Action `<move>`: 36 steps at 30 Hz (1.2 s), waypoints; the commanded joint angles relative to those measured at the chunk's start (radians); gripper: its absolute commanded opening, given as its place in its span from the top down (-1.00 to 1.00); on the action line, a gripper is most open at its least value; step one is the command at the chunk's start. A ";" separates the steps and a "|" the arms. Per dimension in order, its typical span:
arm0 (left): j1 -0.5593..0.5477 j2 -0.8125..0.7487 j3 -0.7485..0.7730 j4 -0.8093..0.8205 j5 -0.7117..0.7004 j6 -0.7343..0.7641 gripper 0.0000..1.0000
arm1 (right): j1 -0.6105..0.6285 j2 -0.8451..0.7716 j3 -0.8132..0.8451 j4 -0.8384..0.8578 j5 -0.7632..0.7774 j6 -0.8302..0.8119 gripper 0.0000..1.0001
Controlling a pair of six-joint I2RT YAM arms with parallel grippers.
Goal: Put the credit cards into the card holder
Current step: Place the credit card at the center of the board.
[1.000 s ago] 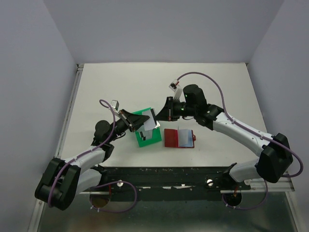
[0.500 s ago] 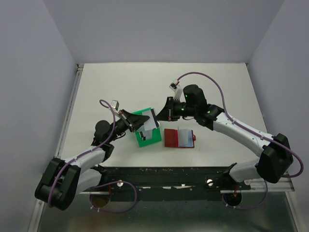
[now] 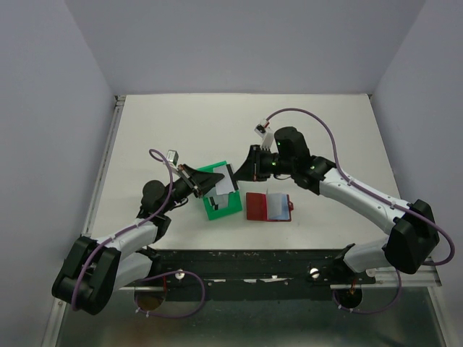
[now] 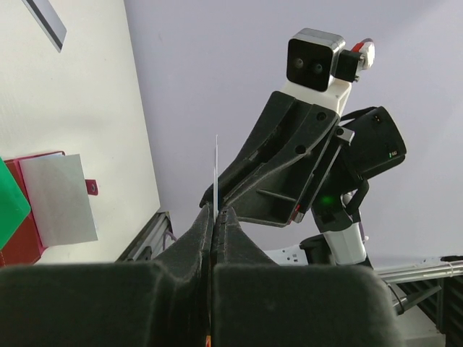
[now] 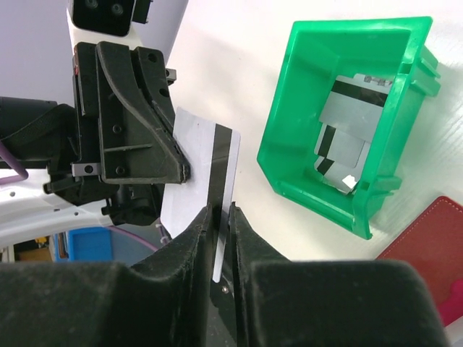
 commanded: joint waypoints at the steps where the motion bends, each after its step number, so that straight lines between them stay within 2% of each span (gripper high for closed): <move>1: 0.000 -0.013 -0.014 0.050 -0.018 -0.015 1.00 | 0.002 -0.012 -0.004 -0.018 0.022 -0.010 0.52; 12: 0.000 -0.001 -0.014 0.068 -0.024 -0.017 1.00 | 0.002 -0.020 -0.021 0.000 -0.039 0.008 0.50; 19: 0.000 0.005 -0.013 0.073 -0.027 -0.017 1.00 | 0.001 -0.063 -0.065 0.011 -0.050 0.028 0.30; 27: 0.000 0.016 -0.014 0.085 -0.027 -0.020 1.00 | 0.002 -0.083 -0.087 0.048 -0.081 0.054 0.33; 31: 0.000 0.014 -0.014 0.083 -0.025 -0.020 1.00 | 0.004 -0.081 -0.090 0.069 -0.092 0.066 0.49; 36: 0.000 0.011 -0.017 0.080 -0.027 -0.020 1.00 | 0.002 -0.081 -0.095 0.089 -0.108 0.075 0.83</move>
